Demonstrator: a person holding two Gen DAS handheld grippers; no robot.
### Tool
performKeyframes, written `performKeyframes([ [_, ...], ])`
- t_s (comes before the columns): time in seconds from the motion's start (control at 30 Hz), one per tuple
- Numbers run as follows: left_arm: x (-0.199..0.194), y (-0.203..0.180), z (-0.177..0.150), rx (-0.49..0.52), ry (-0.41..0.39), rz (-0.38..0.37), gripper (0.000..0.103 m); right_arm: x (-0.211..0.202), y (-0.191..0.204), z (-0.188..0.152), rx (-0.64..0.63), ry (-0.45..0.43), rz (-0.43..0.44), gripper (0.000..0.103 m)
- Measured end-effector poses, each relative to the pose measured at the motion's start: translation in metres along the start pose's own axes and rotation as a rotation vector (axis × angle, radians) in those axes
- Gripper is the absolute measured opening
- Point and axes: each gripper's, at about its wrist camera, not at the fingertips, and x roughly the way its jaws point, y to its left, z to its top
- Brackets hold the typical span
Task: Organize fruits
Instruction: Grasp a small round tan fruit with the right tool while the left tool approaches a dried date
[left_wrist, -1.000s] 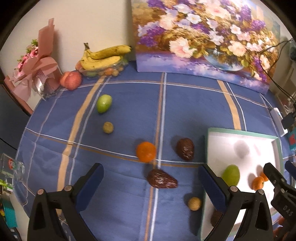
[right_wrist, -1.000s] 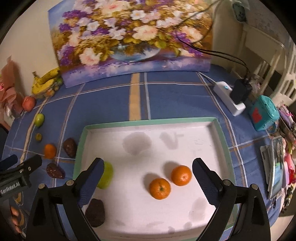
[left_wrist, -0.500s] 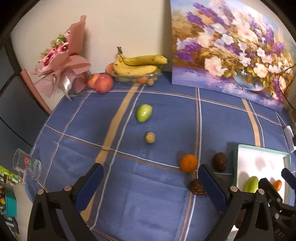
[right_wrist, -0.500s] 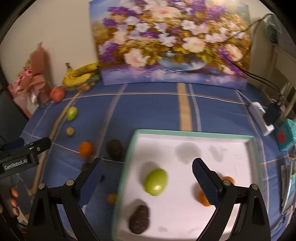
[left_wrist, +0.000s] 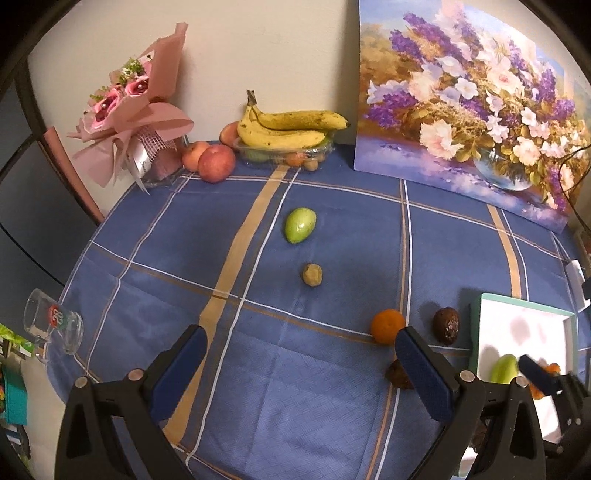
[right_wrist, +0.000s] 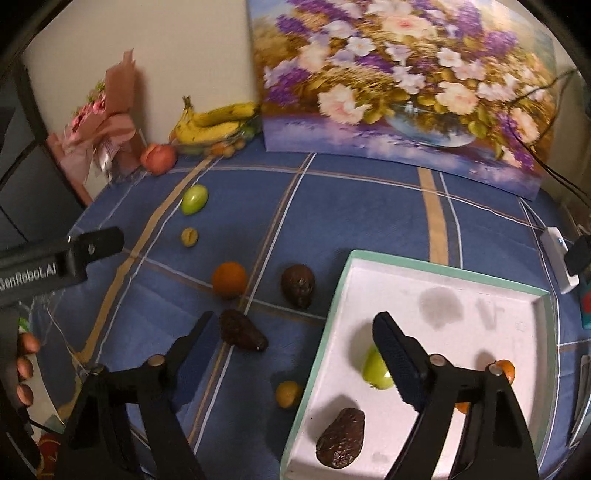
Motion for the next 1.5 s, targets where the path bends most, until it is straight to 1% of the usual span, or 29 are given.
performKeyframes([
  [0.07, 0.003, -0.001, -0.001, 0.005, 0.010, -0.002, 0.103, 0.006, 0.003, -0.002, -0.007, 0.031, 0.005, 0.063],
  [0.23, 0.018, -0.007, -0.005, 0.016, 0.055, -0.022, 0.103, 0.022, 0.007, -0.008, -0.022, 0.109, 0.019, 0.050],
  [0.43, 0.026, -0.013, -0.008, 0.033, 0.080, -0.036, 0.103, 0.039, 0.016, -0.018, -0.057, 0.202, 0.016, 0.039],
  [0.57, 0.031, -0.013, -0.009, 0.028, 0.096, -0.046, 0.103, 0.048, 0.015, -0.025, -0.068, 0.250, 0.001, 0.038],
  [0.8, 0.052, -0.013, -0.016, 0.014, 0.167, -0.049, 0.103, 0.053, 0.018, -0.031, -0.097, 0.283, -0.011, 0.036],
  [0.83, 0.053, -0.012, -0.016, 0.012, 0.170, -0.050, 0.103, 0.055, 0.018, -0.032, -0.104, 0.291, -0.019, 0.034],
  [0.87, 0.054, -0.012, -0.016, 0.008, 0.173, -0.053, 0.103, 0.055, 0.019, -0.032, -0.111, 0.294, -0.026, 0.032],
  [1.0, 0.055, -0.006, -0.015, -0.026, 0.178, -0.065, 0.103, 0.055, 0.021, -0.033, -0.136, 0.300, -0.051, 0.031],
  [1.13, 0.056, 0.000, -0.015, -0.055, 0.184, -0.069, 0.103, 0.057, 0.027, -0.034, -0.166, 0.309, -0.080, 0.027],
  [1.17, 0.057, 0.001, -0.014, -0.059, 0.185, -0.071, 0.103, 0.056, 0.028, -0.034, -0.172, 0.313, -0.087, 0.027],
  [1.2, 0.057, 0.002, -0.014, -0.066, 0.184, -0.074, 0.103, 0.059, 0.037, -0.035, -0.176, 0.314, -0.092, 0.027],
  [1.5, 0.054, 0.008, -0.012, -0.092, 0.177, -0.093, 0.103, 0.060, 0.045, -0.038, -0.227, 0.337, -0.129, 0.027],
])
